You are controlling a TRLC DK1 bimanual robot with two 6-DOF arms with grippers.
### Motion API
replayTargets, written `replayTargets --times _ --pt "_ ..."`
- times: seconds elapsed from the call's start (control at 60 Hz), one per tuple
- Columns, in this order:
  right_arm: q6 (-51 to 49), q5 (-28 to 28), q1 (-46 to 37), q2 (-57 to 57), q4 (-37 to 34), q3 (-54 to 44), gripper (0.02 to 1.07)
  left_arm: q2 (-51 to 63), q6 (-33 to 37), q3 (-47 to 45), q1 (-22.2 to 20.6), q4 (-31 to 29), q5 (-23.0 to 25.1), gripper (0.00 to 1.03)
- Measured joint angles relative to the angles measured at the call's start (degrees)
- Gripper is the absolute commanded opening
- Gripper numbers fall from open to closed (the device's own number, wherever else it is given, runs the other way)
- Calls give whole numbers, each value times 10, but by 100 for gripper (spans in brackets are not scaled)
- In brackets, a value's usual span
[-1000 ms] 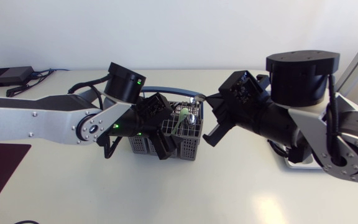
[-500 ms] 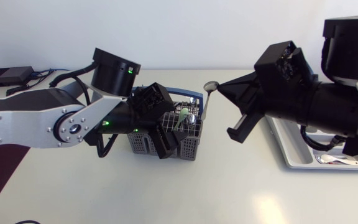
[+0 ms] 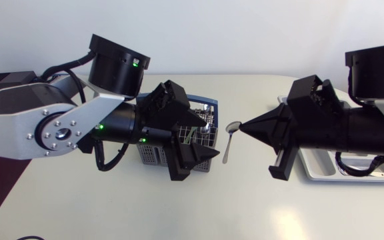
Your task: Transfer all utensils from the basket to the drawer tray.
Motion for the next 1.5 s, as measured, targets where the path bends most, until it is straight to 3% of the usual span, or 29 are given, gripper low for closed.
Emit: replayTargets --times 0.15,0.317,0.533,0.667,0.7,1.067,1.267,1.5 --pt "0 -6 8 0 -1 -21 8 0 -8 3 -1 -2 15 61" --pt "0 -7 31 5 -2 -25 8 2 -11 3 -9 -4 16 59" --pt "1 -6 54 16 0 -25 8 10 -15 3 -16 -4 16 37" --pt "1 -4 57 23 1 -25 8 13 -19 3 -19 -4 16 33" --pt "1 -3 57 23 1 -25 8 15 -19 3 -19 -4 16 28" --pt "8 9 57 23 9 -25 8 22 -19 4 -20 -2 -2 20" --pt "16 11 62 31 18 -25 8 23 -20 4 -36 22 -27 4" --pt "18 26 65 36 18 -25 8 36 -21 4 -50 30 -67 3"
